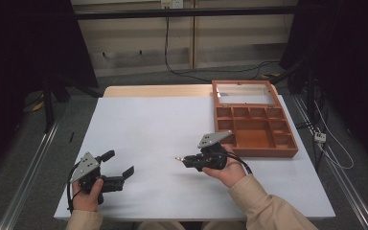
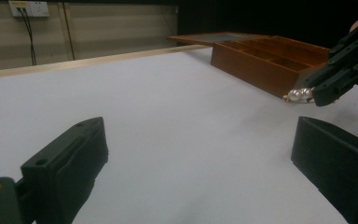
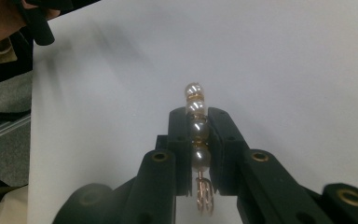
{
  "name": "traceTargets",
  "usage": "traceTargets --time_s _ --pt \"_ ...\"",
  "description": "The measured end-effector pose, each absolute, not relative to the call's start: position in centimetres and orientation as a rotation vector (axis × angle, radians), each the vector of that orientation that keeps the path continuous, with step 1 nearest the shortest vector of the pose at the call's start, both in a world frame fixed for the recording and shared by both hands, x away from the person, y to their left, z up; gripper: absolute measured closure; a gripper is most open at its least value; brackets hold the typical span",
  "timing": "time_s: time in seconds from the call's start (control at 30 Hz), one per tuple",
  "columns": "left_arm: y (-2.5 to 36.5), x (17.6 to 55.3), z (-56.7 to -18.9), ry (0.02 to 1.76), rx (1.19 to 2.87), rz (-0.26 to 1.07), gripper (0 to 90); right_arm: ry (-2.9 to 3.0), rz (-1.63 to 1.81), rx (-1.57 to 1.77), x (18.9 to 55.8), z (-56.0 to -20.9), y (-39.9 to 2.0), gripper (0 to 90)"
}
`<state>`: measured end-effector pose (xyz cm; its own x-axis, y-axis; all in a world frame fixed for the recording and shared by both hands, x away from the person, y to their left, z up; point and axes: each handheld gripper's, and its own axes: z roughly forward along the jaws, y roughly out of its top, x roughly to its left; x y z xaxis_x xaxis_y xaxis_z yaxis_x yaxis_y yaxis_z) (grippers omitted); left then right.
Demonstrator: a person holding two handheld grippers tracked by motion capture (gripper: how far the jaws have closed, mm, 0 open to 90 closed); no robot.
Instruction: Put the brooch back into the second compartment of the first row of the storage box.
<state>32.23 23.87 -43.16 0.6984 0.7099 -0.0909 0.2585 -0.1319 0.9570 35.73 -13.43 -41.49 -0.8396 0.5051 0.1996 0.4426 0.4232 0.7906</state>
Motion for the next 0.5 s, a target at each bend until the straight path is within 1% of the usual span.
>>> traceTargets --time_s 0.5 --pt "23.9 32.2 -43.1 0.784 1.703 0.469 3.5 2.552 1.382 0.896 36.4 -40.4 -15.3 80.6"
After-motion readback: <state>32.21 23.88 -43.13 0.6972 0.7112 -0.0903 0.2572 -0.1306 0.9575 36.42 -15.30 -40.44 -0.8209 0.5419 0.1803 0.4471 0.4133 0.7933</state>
